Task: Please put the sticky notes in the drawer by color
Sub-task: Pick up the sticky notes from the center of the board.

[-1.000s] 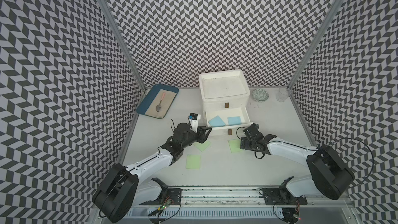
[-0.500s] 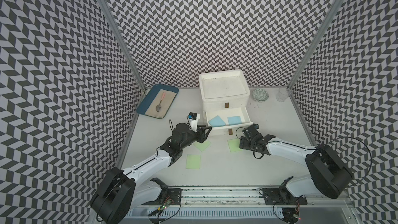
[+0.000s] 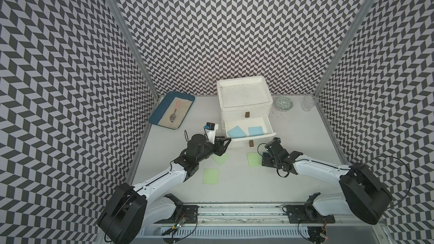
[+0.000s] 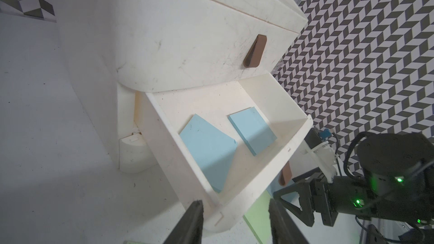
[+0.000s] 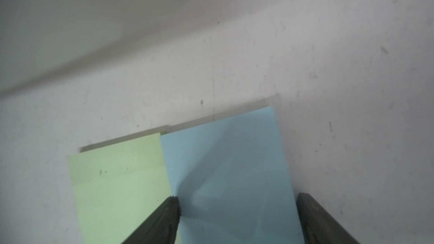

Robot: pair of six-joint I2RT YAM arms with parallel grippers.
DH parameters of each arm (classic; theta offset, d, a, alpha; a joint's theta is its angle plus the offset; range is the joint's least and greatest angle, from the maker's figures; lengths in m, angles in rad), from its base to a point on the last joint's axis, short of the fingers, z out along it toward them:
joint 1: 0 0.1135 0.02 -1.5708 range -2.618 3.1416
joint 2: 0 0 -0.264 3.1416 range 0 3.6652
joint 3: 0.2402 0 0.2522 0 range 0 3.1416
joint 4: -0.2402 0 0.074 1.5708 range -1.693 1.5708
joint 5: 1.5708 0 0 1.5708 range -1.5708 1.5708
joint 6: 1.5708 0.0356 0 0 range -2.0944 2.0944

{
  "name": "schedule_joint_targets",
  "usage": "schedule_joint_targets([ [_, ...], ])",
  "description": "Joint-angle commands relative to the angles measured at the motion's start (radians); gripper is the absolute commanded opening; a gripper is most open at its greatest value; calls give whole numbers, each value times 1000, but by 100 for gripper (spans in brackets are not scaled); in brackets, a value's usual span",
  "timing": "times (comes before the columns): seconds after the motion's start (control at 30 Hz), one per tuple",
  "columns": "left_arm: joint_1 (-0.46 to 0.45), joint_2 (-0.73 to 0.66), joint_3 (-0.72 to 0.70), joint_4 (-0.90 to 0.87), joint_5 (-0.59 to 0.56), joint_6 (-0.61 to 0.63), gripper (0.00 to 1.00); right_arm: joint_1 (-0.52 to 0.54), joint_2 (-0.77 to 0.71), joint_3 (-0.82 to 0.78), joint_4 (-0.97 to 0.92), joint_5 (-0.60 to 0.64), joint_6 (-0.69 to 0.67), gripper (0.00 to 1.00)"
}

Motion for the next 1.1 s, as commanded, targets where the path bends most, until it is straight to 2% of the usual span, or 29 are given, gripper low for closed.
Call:
schedule_joint_targets([
  [0.0, -7, -20, -8, 2, 22, 17, 48, 69, -22, -53, -144, -93, 97, 80],
  [0.13, -5, -26, -10, 2, 23, 17, 48, 175, -21, -49, -183, -99, 164, 79],
  [0.27, -5, -34, -12, 0, 24, 17, 48, 284, 49, 4, -208, -82, 200, 79],
  [0.43, -4, -56, -15, -9, 14, 22, 48, 276, 79, 37, -273, 20, 200, 88],
  [0.7, -5, -75, -17, -17, 10, 24, 49, 237, 44, 71, -279, 68, 183, 98],
  [0.87, -4, -82, -18, -20, 5, 27, 49, 243, 86, 114, -251, 41, 160, 99],
  [1.07, -5, -83, -19, -24, 1, 27, 48, 253, 35, 126, -237, 30, 162, 100],
])
